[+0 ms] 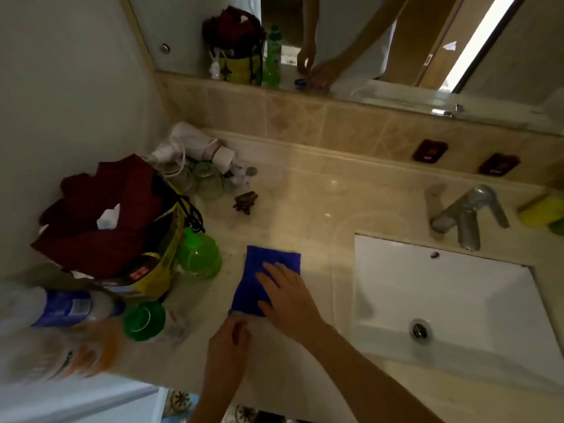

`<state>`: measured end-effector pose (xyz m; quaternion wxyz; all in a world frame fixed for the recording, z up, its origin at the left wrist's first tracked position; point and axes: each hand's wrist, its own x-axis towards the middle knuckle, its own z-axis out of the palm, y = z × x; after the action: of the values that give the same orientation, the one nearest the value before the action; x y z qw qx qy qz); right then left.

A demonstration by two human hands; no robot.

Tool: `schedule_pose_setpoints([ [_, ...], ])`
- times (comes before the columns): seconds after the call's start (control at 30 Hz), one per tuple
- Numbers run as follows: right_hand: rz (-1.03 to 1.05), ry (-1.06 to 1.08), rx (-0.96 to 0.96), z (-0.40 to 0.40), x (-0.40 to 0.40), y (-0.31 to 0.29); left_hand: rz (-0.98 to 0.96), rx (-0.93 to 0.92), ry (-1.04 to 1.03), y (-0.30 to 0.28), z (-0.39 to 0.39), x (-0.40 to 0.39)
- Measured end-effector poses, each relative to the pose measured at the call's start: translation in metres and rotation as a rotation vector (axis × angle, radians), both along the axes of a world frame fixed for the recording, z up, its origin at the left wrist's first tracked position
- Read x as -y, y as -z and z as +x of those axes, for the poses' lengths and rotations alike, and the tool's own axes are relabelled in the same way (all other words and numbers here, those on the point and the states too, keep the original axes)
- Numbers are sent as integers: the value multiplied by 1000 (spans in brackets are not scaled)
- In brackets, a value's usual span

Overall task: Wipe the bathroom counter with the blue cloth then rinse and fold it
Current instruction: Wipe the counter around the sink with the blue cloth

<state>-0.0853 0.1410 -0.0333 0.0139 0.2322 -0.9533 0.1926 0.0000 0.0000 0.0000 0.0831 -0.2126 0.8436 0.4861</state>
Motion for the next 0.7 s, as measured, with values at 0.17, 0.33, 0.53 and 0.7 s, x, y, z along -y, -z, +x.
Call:
schedule_pose_setpoints([
  [0.17, 247, -94, 120, -33, 10, 29, -11, -68, -47, 8, -25, -3],
  [0.33, 72, 10, 46, -51, 2, 40, -92, -98, -175, 23, -50, -15],
  [0.53, -801, 419, 547, -79, -17, -1, -160, -120, -170, 37, -104, -36],
  [0.7, -1698, 775, 661, -93, -94, -32, -437, -253, 107, 50, -173, -61],
])
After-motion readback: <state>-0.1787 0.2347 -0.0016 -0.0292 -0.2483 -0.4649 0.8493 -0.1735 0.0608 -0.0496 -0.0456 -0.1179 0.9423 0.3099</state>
